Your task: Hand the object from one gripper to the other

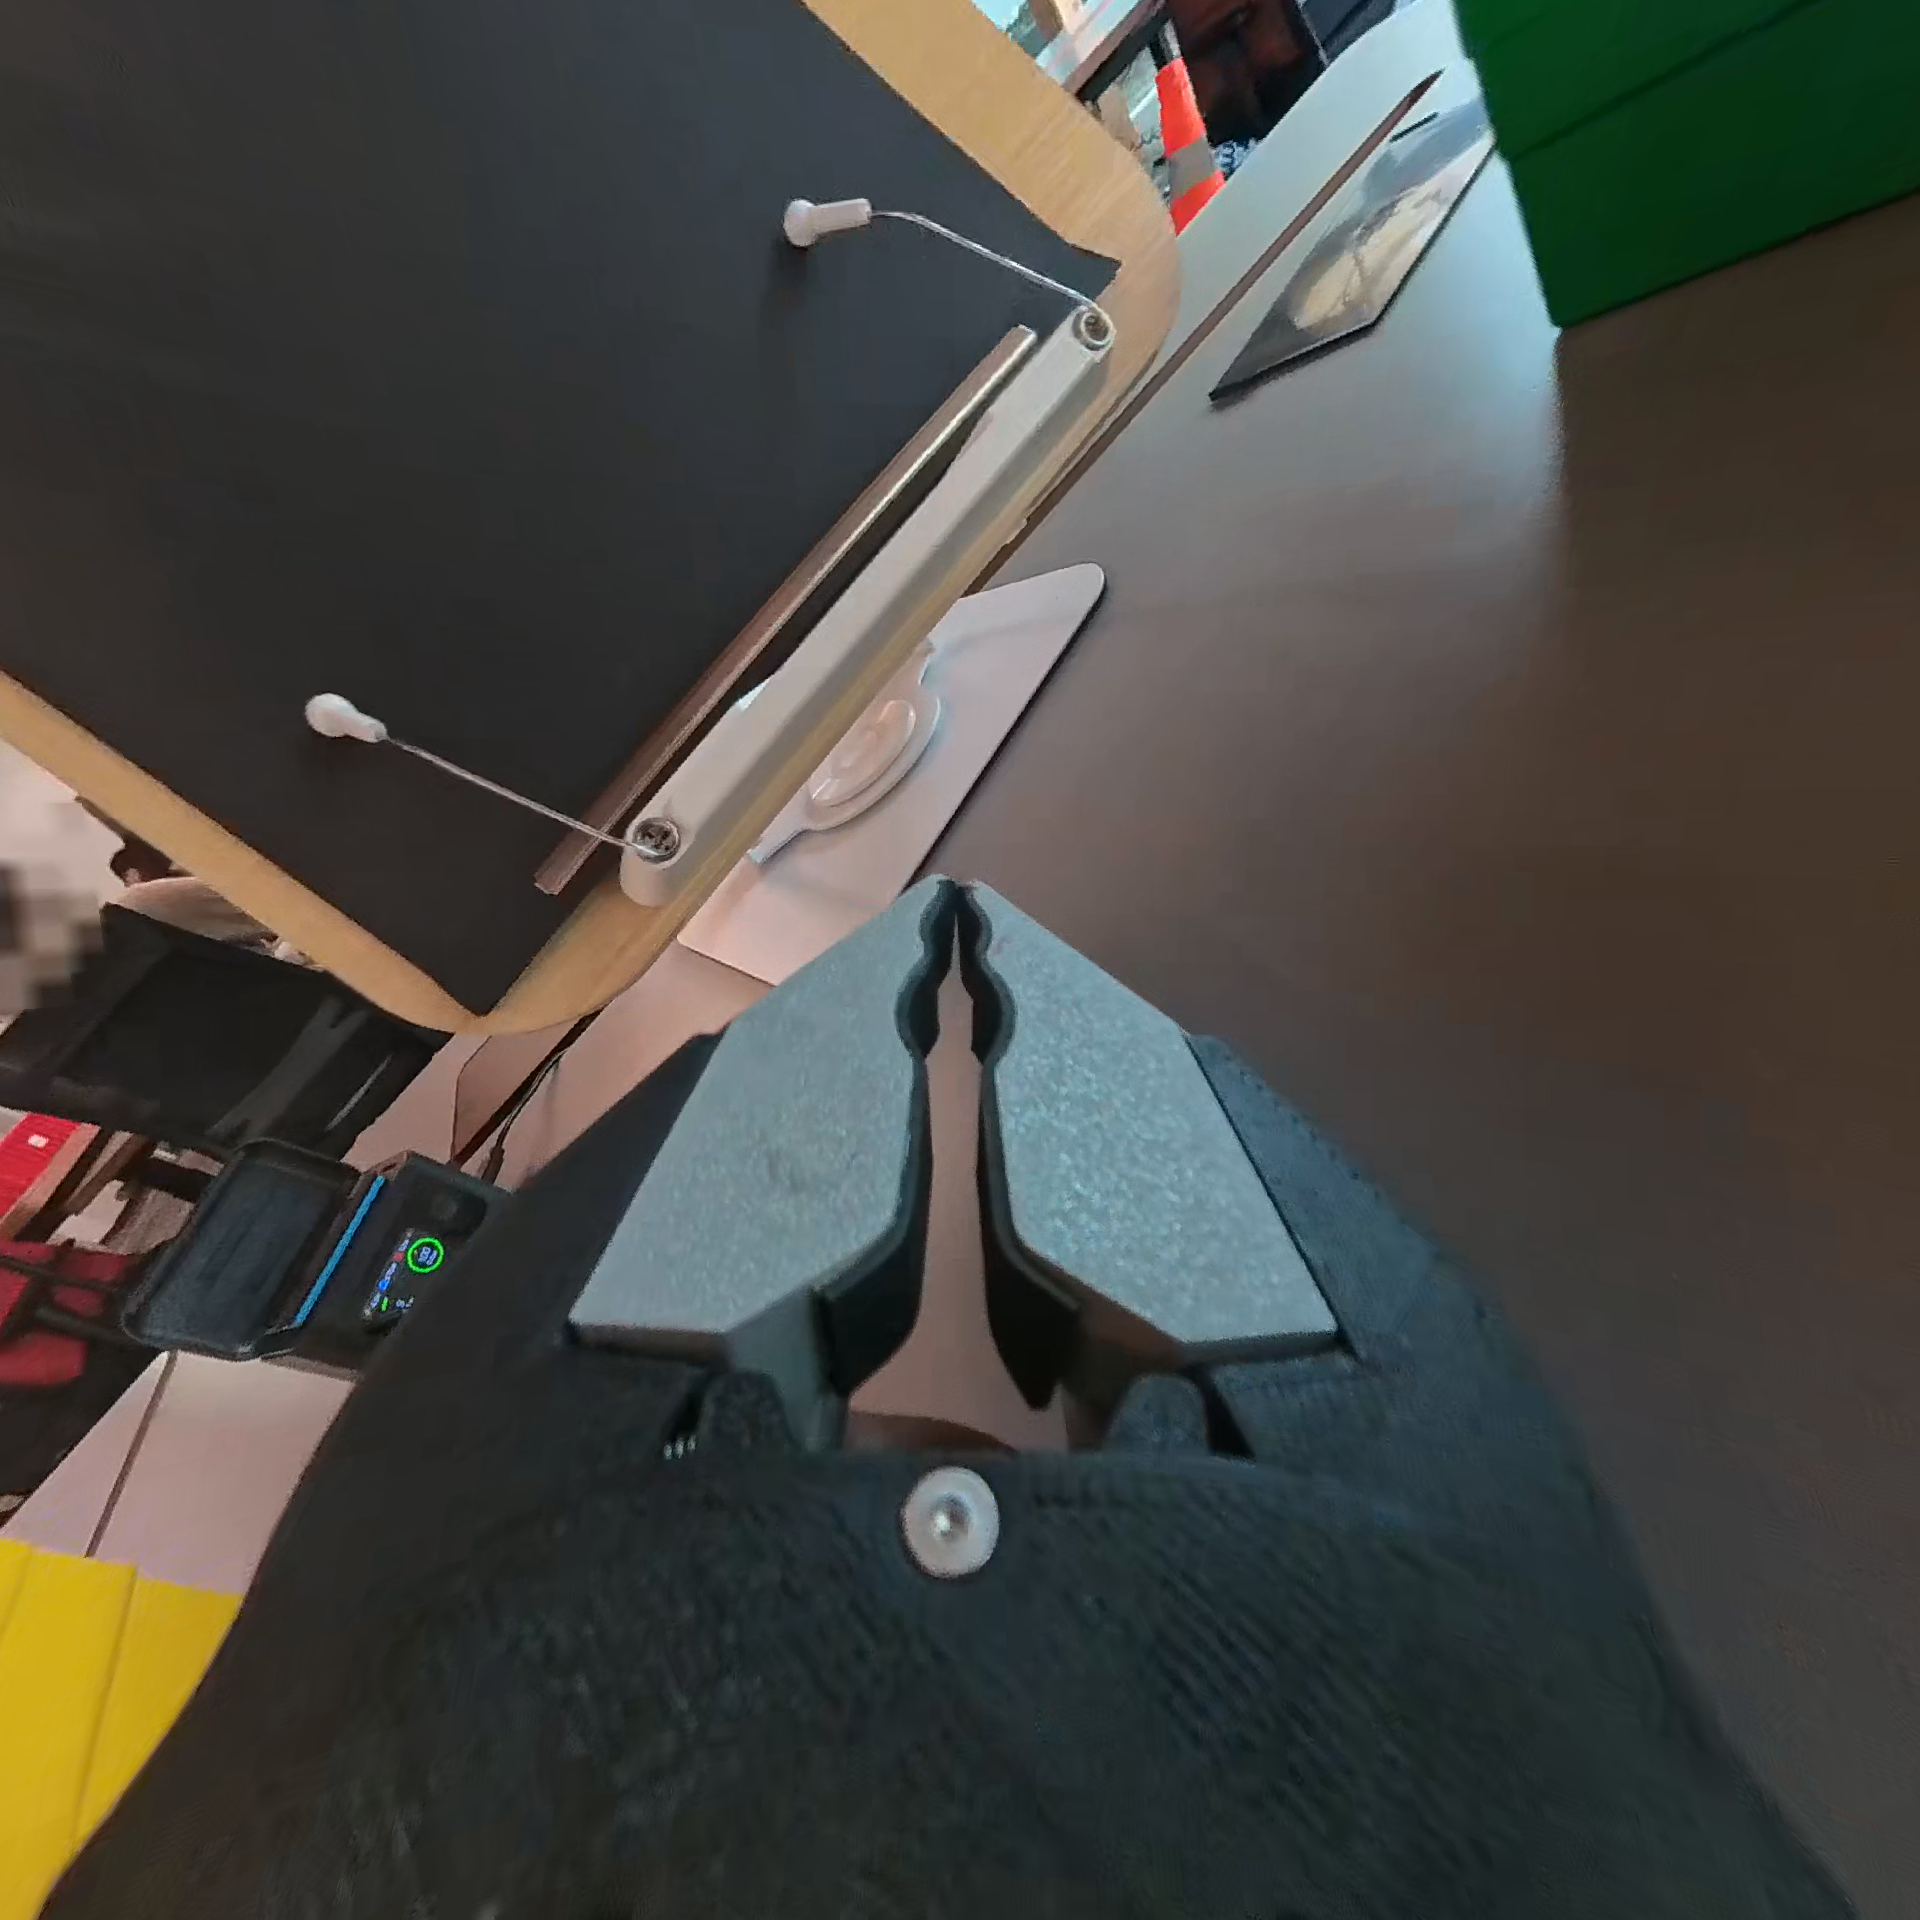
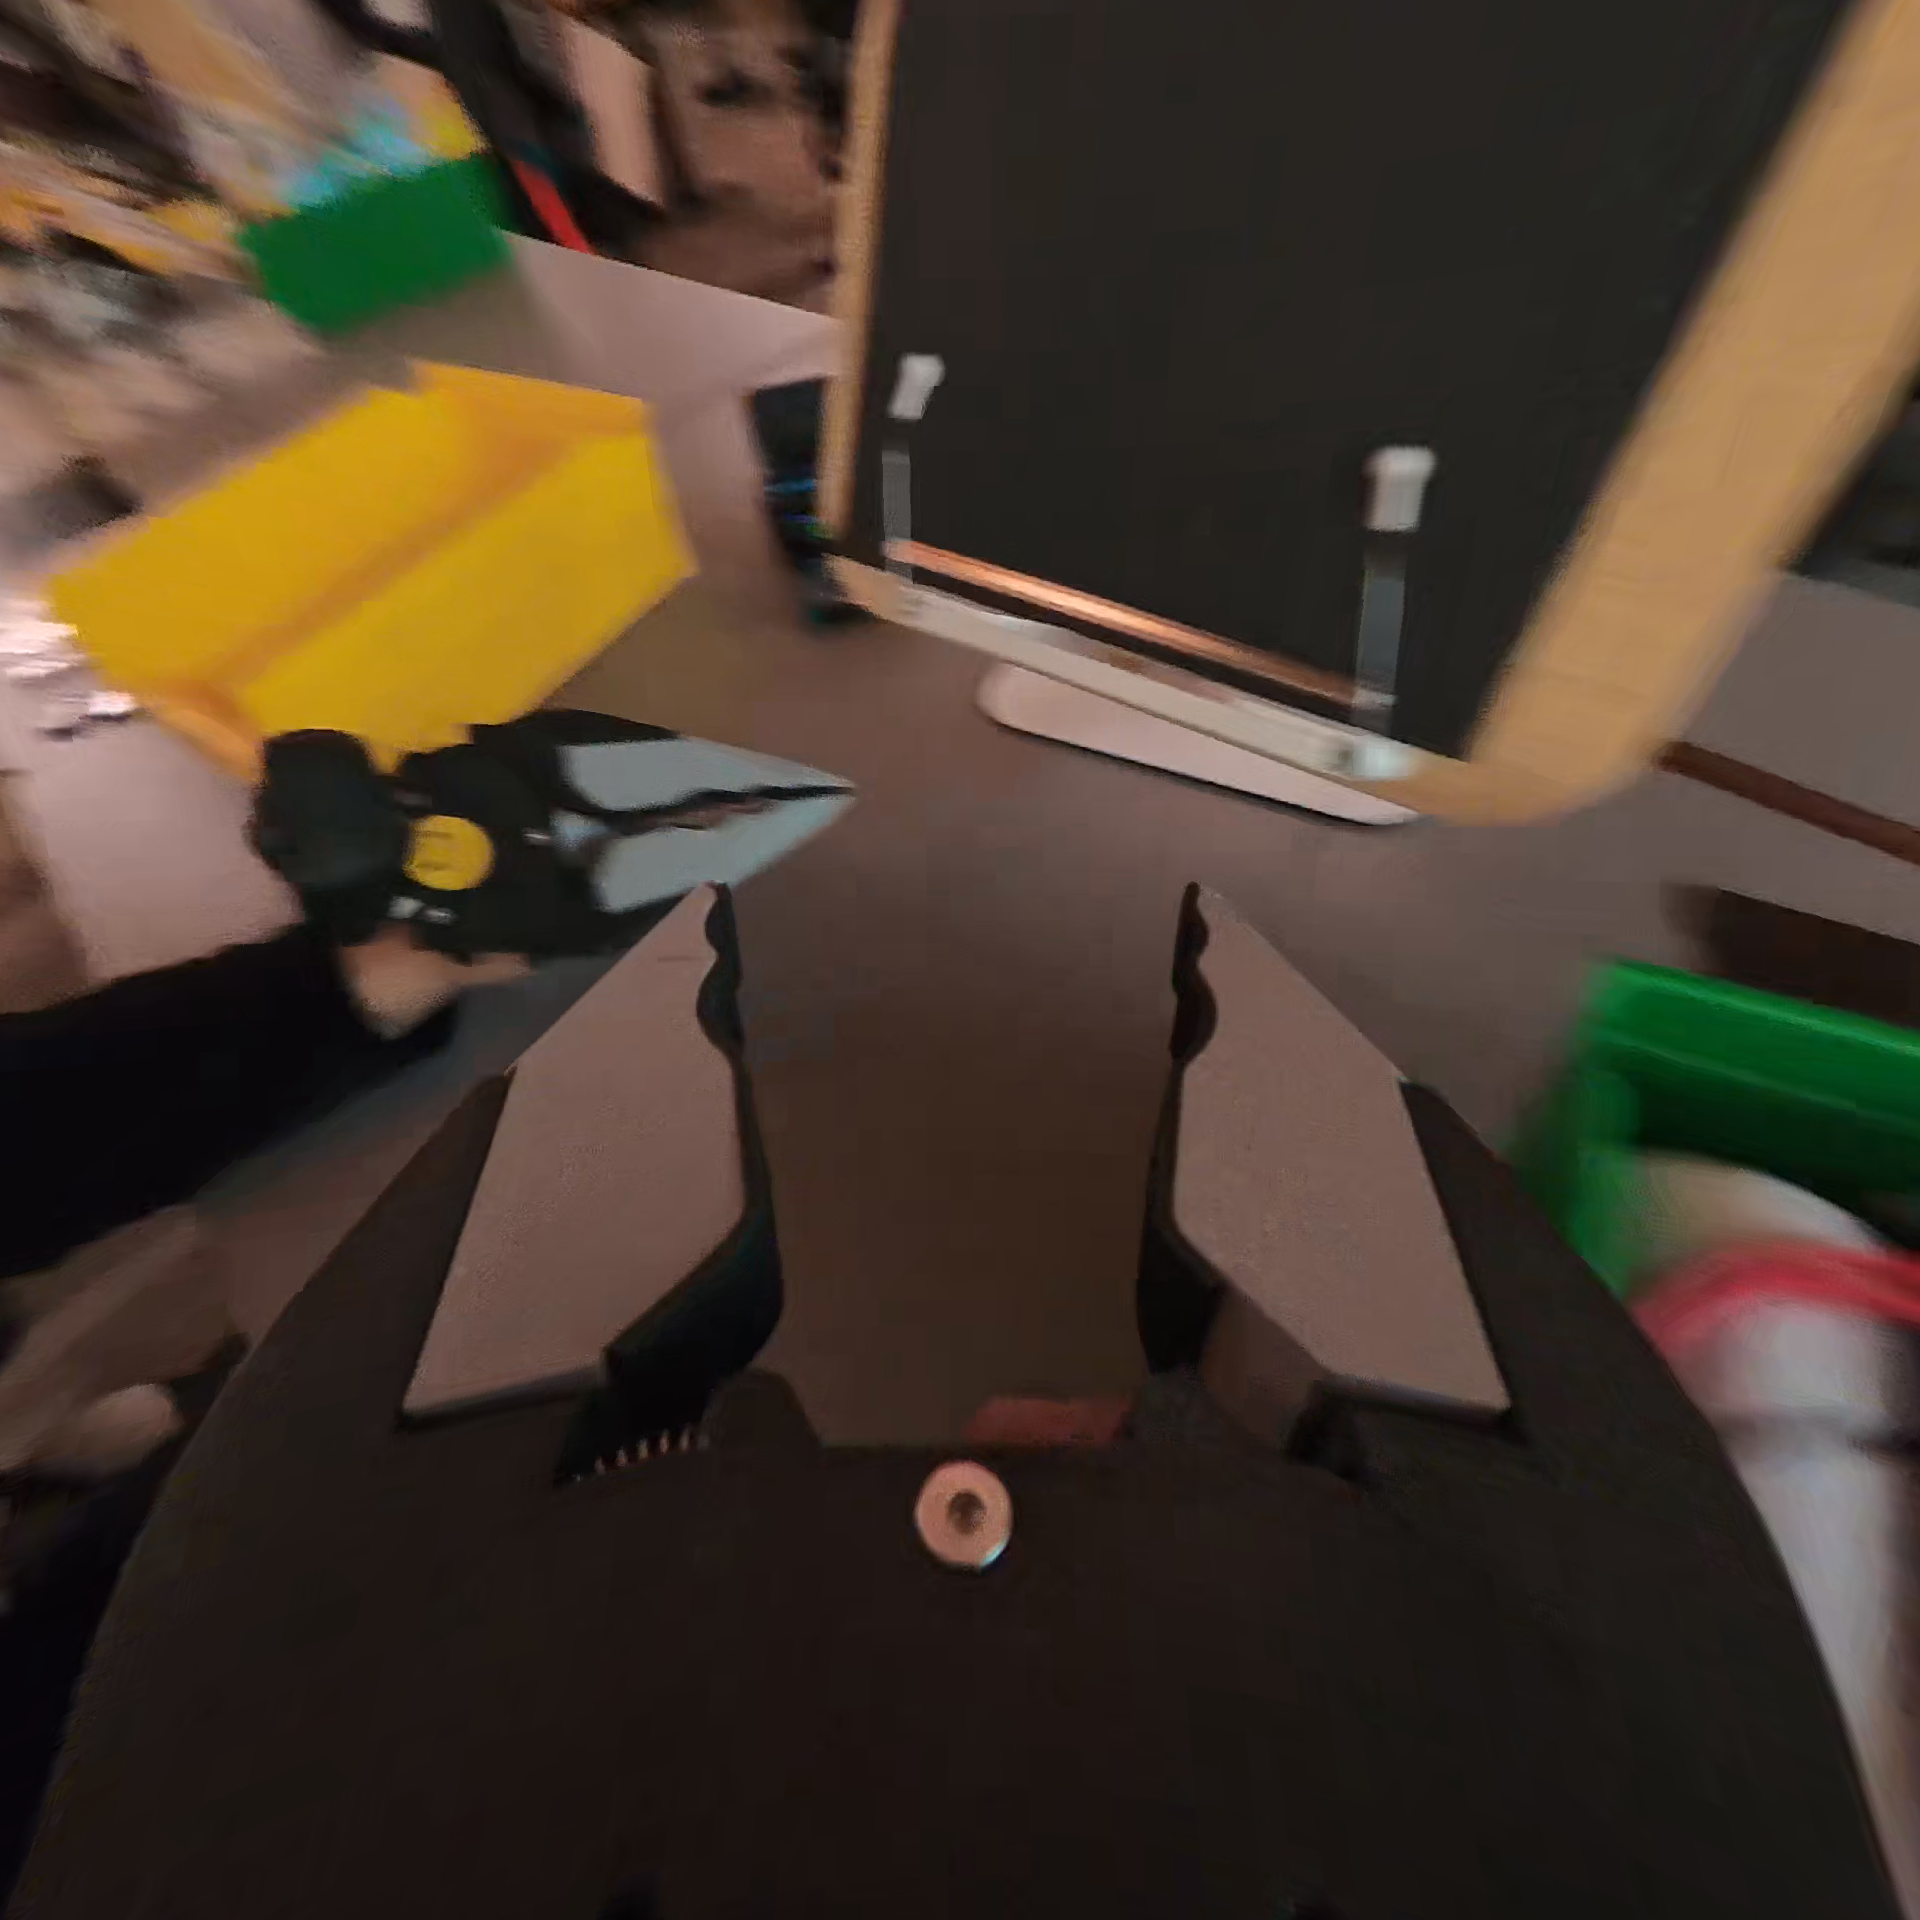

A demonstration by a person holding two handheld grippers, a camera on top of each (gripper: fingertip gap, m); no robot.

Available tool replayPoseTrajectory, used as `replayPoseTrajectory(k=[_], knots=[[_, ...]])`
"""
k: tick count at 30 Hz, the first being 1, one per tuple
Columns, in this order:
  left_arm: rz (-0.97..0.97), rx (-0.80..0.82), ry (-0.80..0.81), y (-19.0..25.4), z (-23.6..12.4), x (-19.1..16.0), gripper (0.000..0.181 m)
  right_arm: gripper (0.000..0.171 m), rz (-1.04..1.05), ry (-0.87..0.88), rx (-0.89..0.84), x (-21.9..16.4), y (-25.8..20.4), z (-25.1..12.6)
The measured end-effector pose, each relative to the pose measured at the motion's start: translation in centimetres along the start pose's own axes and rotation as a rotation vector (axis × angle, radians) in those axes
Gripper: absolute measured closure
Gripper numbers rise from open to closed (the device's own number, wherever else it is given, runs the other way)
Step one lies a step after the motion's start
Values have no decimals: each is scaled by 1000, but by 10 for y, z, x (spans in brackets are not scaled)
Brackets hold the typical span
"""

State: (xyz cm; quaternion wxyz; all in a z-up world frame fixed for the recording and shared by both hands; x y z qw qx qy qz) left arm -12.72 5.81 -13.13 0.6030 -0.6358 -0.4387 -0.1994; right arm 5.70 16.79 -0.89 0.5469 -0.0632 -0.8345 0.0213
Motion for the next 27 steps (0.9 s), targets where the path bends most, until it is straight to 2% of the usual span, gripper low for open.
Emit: replayPoseTrajectory(k=[3,6,7,8,10,13,18,21,23,27], knots=[[-33,8,0,-5,0,-1,181,93,-10,22,128,-17,-26,60],[-57,19,-20,-9,1,-4,181,103,-15,21,25,-47,-8,113],[-66,20,-23,-10,1,-4,181,112,8,36,9,-55,-1,126],[-73,16,-26,-11,2,-4,181,109,52,39,34,-59,1,135],[-82,14,-32,-12,3,-5,181,108,98,70,114,-60,-3,143],[-89,9,-35,-12,3,-4,181,102,52,19,53,-72,4,149],[-199,-33,-38,-13,-2,-2,180,101,24,-14,68,-75,5,150],[-313,-96,-67,-4,-14,1,172,101,4,-47,83,-77,1,153],[-420,-238,-66,10,-30,8,161,102,-10,-49,88,-78,0,153],[-530,-337,-80,-3,-84,15,134,102,-31,-77,101,-80,-4,154]])
Point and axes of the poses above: each gripper's, where its closed fingertips meet, z out along the fingers, x out of its top, y = z × x across the jaws, the point moved 6 cm from there along -z, back along the fingers
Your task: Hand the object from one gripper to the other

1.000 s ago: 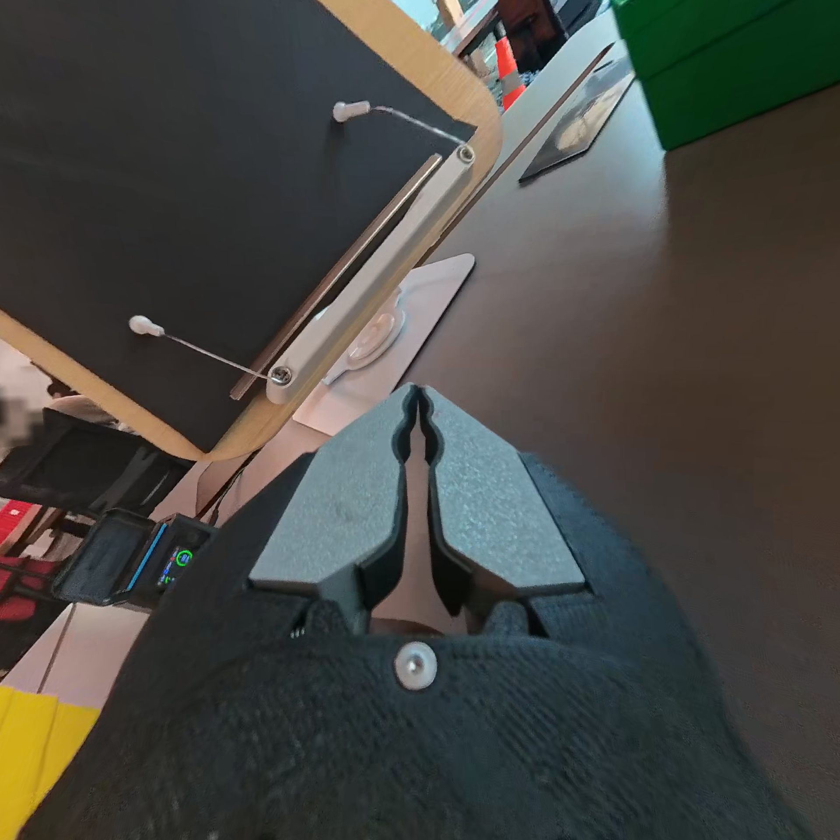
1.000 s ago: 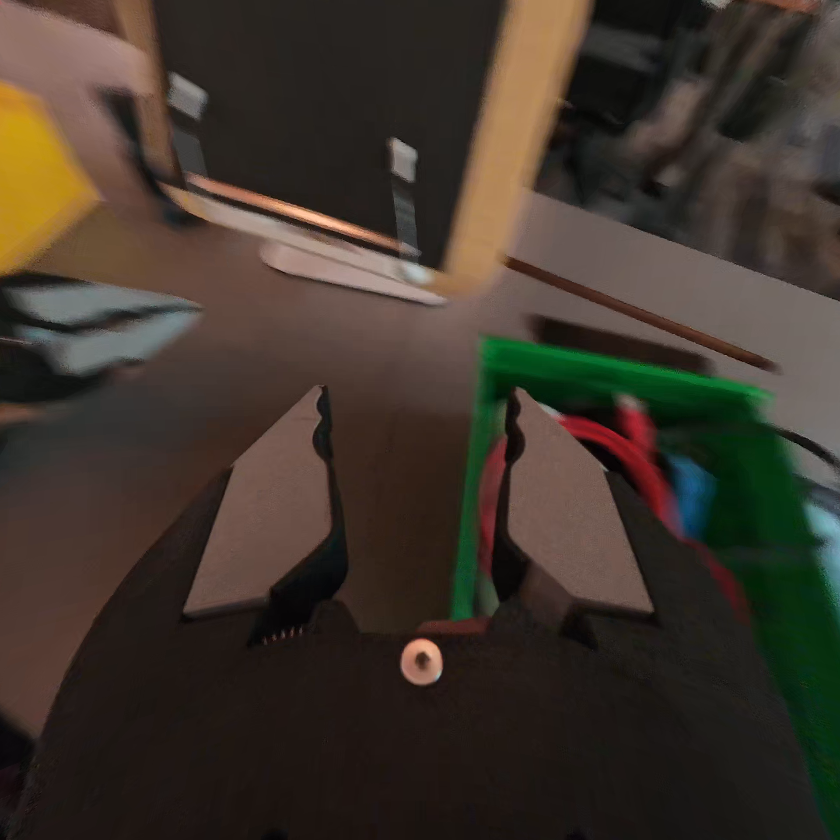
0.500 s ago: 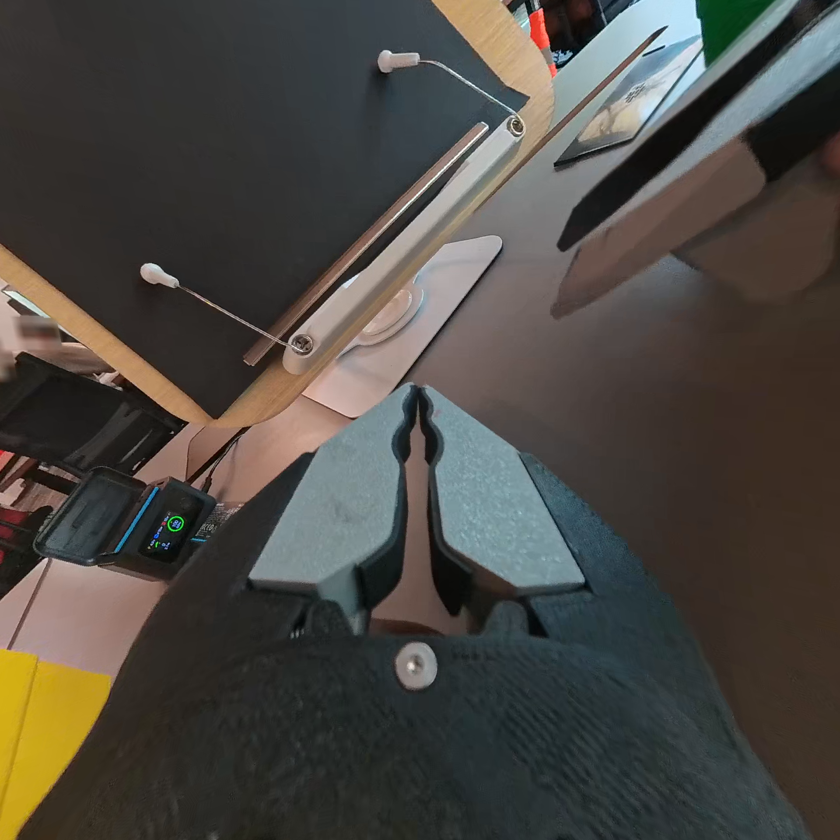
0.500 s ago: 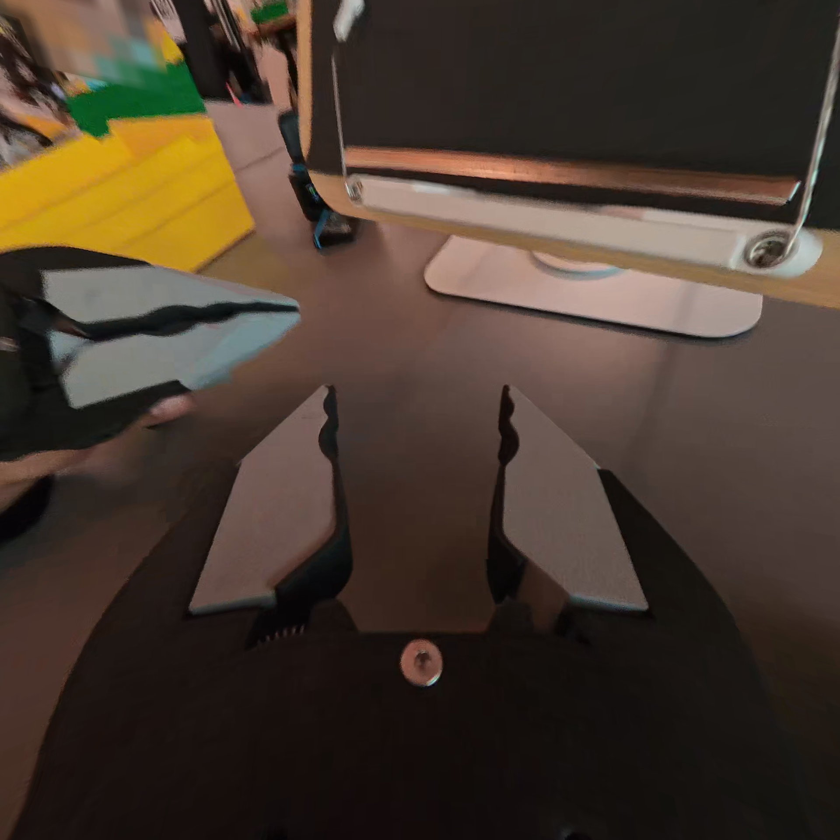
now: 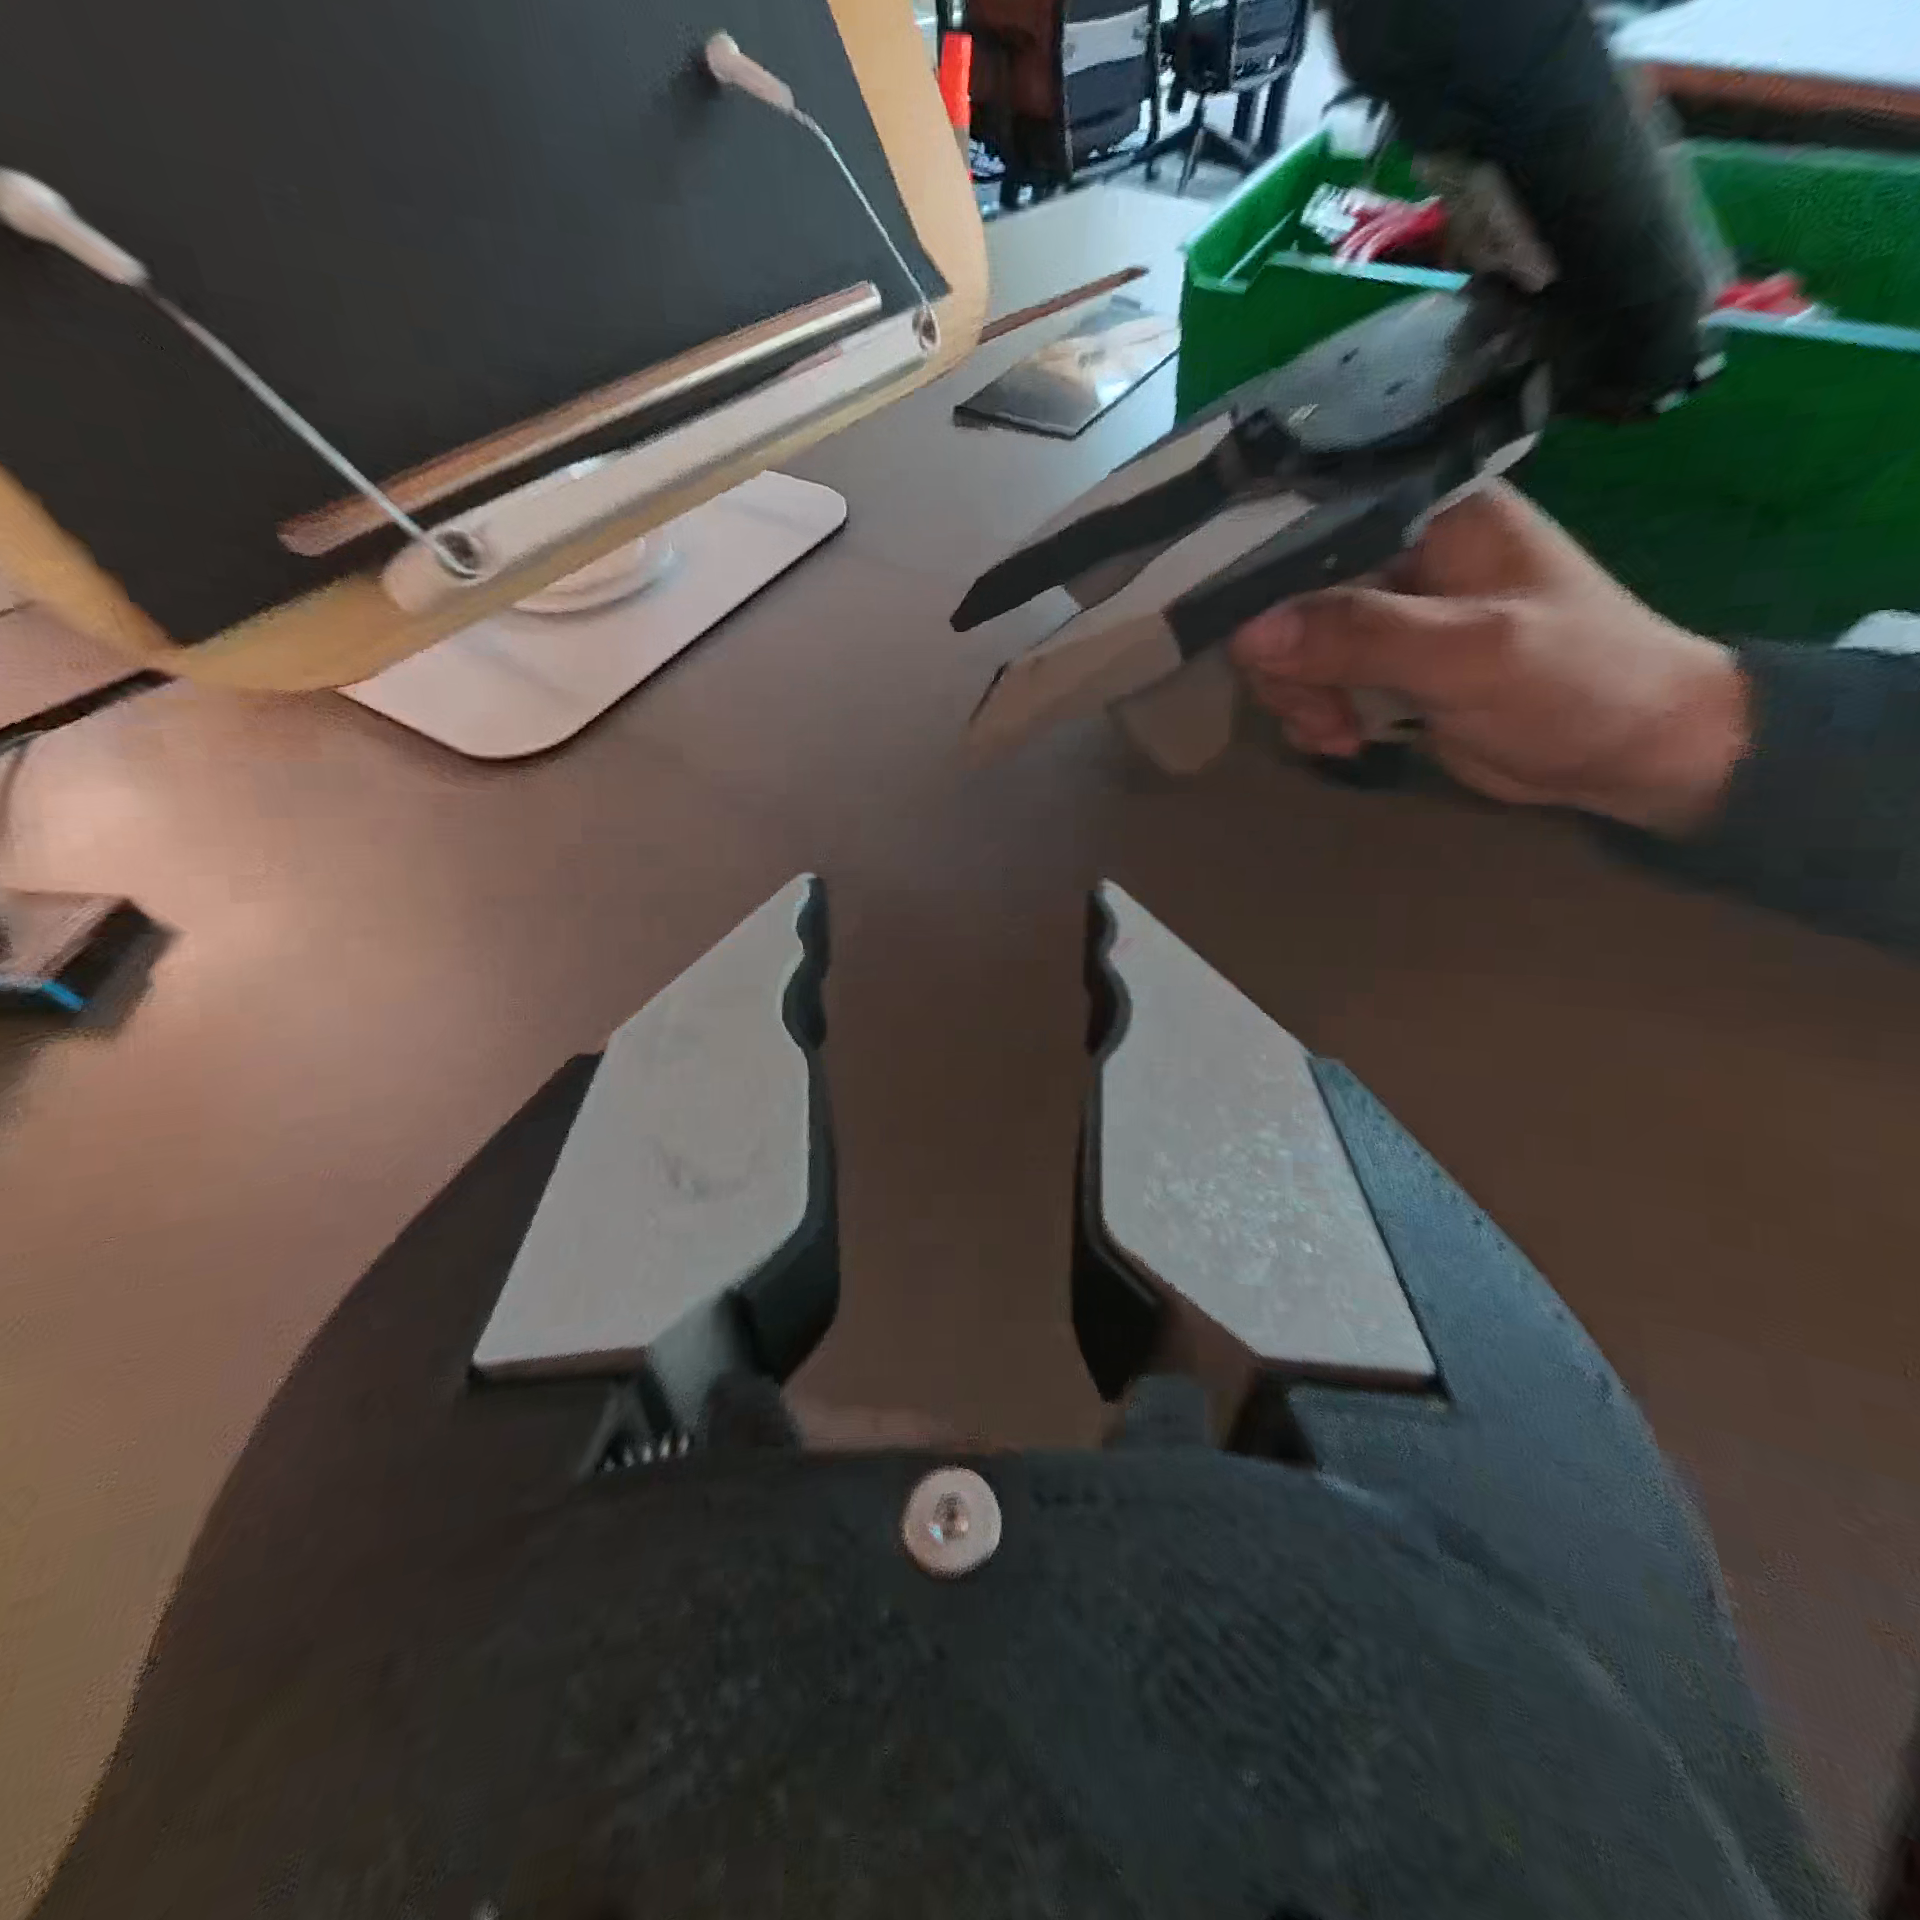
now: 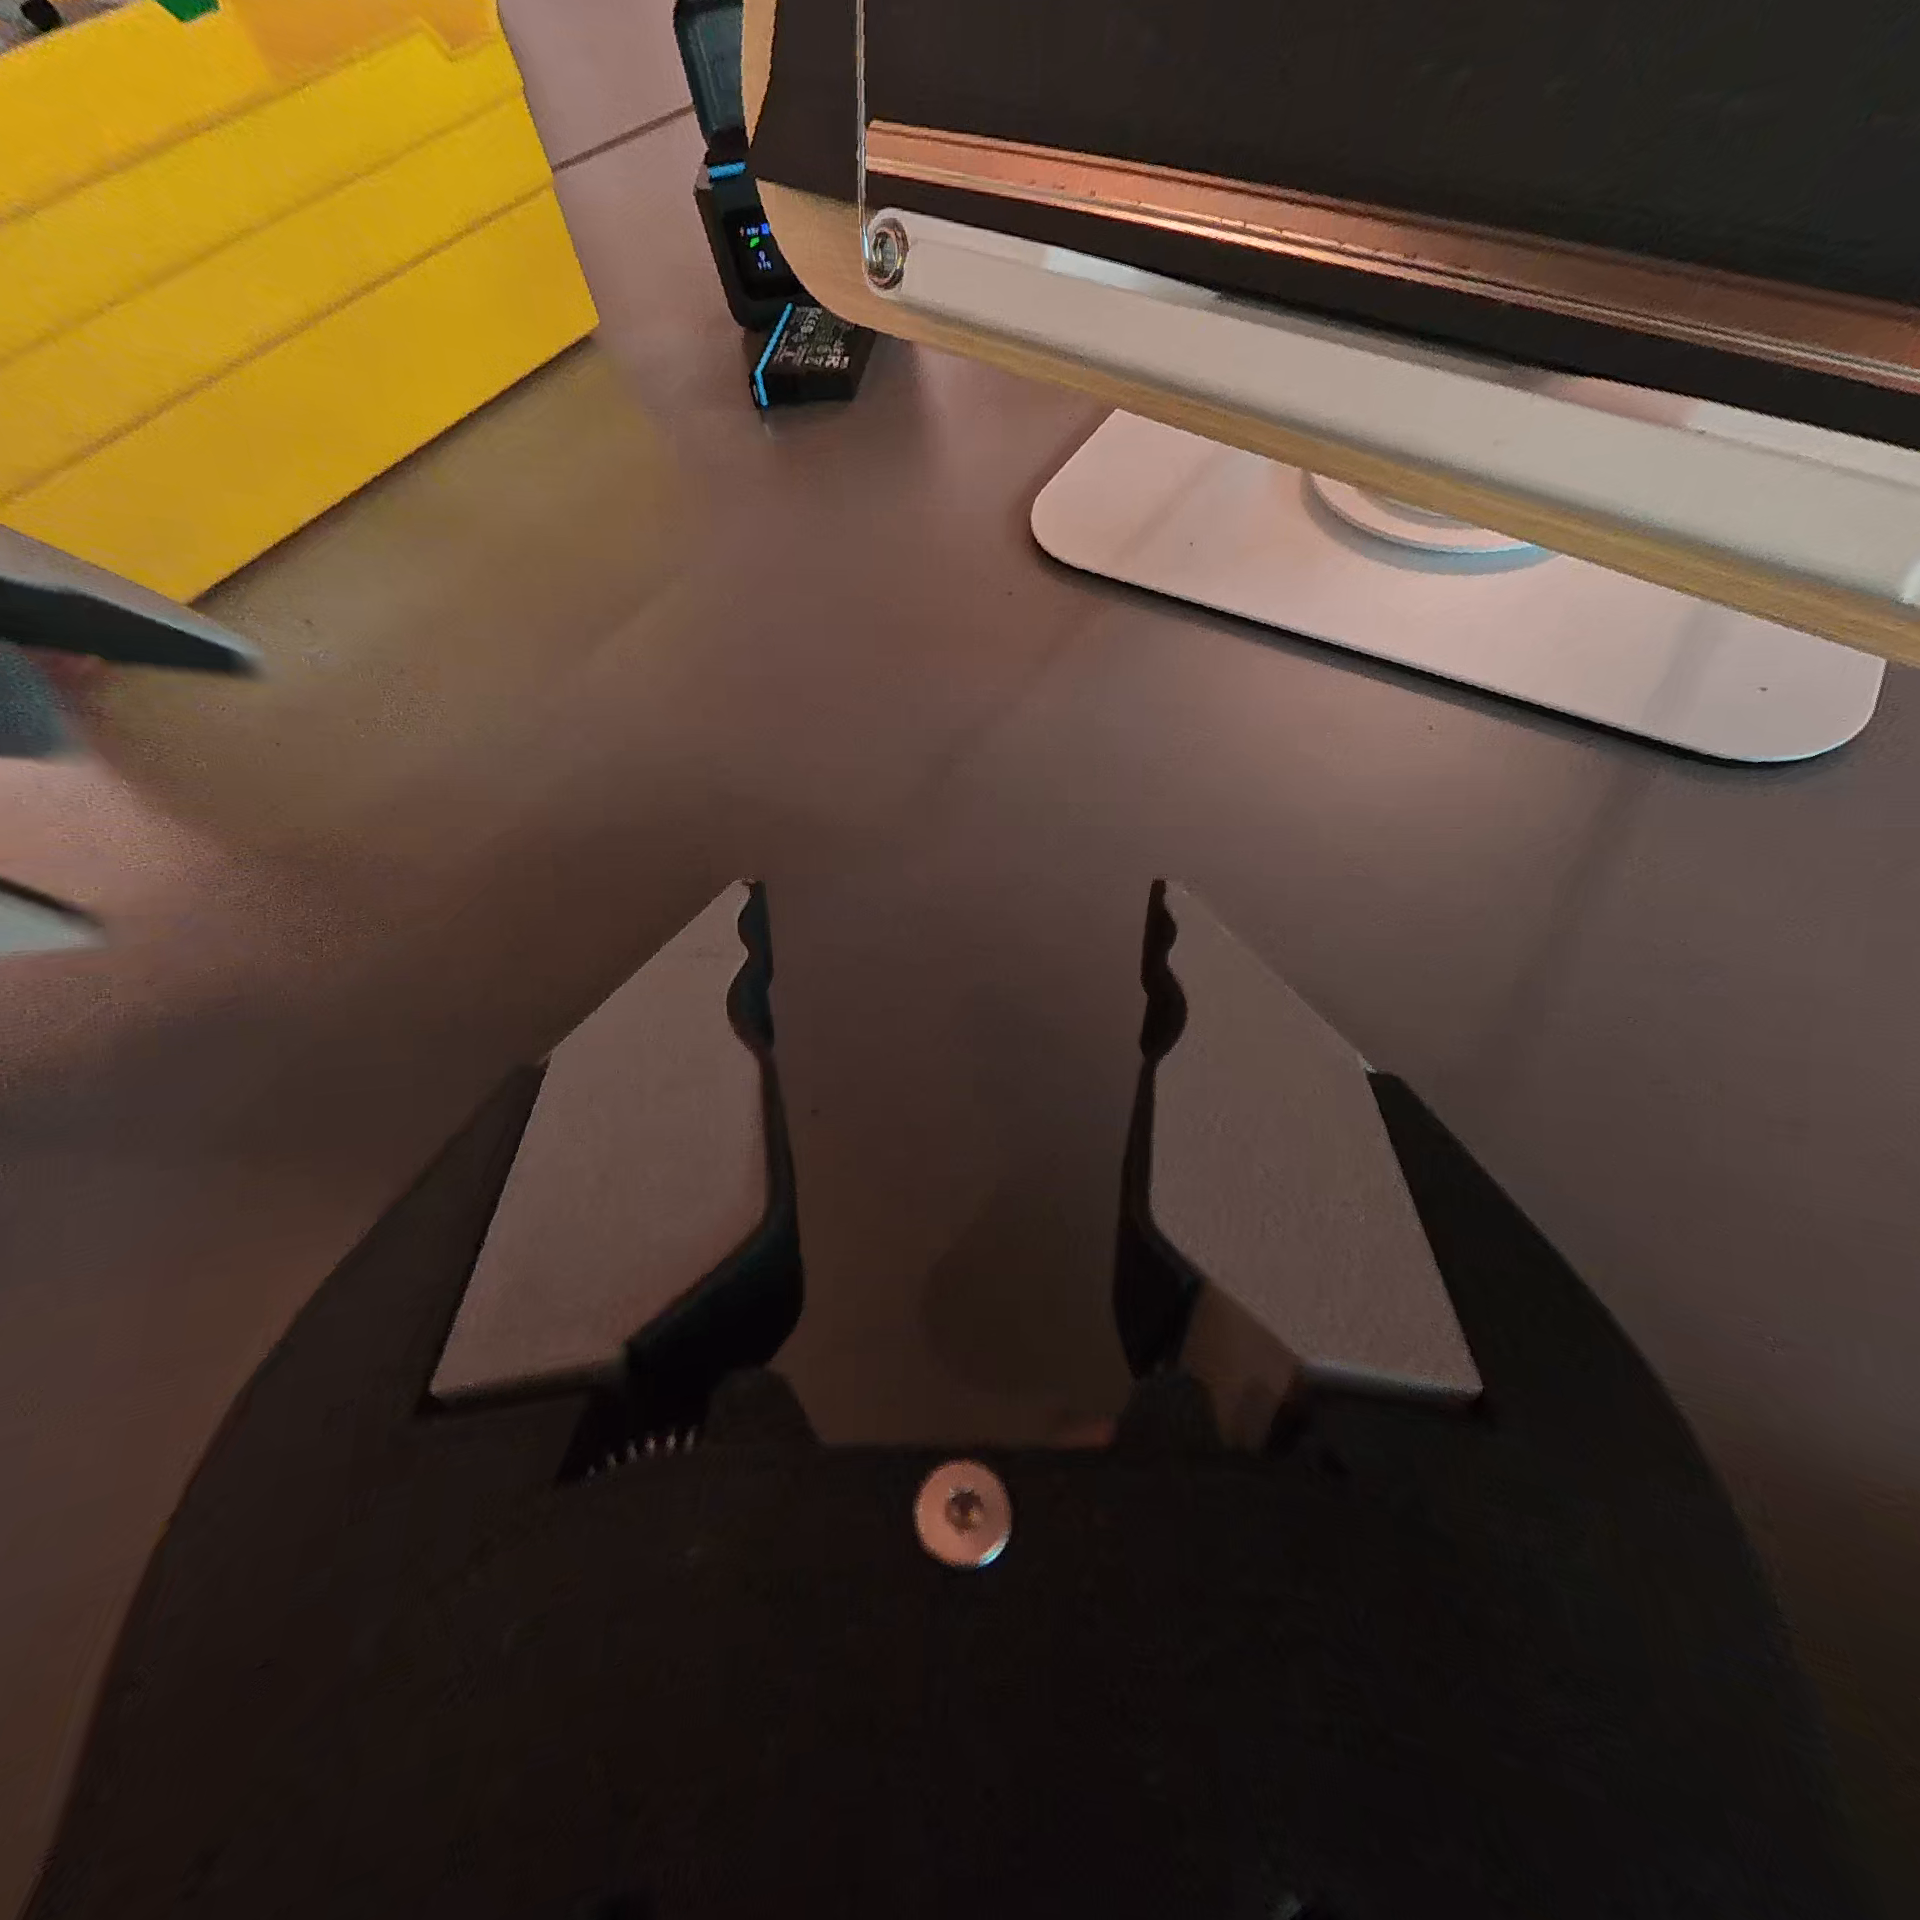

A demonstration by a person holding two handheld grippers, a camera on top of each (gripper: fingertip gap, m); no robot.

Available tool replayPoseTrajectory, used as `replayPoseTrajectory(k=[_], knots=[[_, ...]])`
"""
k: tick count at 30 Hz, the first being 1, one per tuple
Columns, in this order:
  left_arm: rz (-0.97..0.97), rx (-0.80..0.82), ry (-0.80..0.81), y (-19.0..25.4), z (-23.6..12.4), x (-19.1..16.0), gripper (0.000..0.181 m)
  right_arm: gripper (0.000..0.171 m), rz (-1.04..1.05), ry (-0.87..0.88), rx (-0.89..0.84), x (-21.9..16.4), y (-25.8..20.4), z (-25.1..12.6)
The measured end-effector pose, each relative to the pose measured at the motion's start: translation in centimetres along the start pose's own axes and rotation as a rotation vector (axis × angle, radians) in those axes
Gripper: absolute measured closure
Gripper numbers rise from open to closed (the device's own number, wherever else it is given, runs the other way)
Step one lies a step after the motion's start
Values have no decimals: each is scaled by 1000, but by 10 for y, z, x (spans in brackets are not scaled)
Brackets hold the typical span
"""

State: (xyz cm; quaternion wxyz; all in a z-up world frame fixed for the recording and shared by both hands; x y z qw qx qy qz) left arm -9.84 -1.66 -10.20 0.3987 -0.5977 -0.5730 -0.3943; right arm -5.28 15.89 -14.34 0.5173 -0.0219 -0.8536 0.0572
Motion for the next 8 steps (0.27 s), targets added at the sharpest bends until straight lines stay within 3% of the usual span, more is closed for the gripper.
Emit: replayPoseTrajectory(k=[4,8], knots=[[48,66,31,-37,-90,31,143,103,-15,-14,-4,-1,-2,1],[101,213,-120,-115,-166,47,132,103,-16,-23,0,-2,-2,2]])
Point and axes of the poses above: each gripper's, where its closed fingertips meet, z out along the fingers, x out of its top, y = z × x across the jaws, the point moved 6 cm from there along -z, back along the fingers
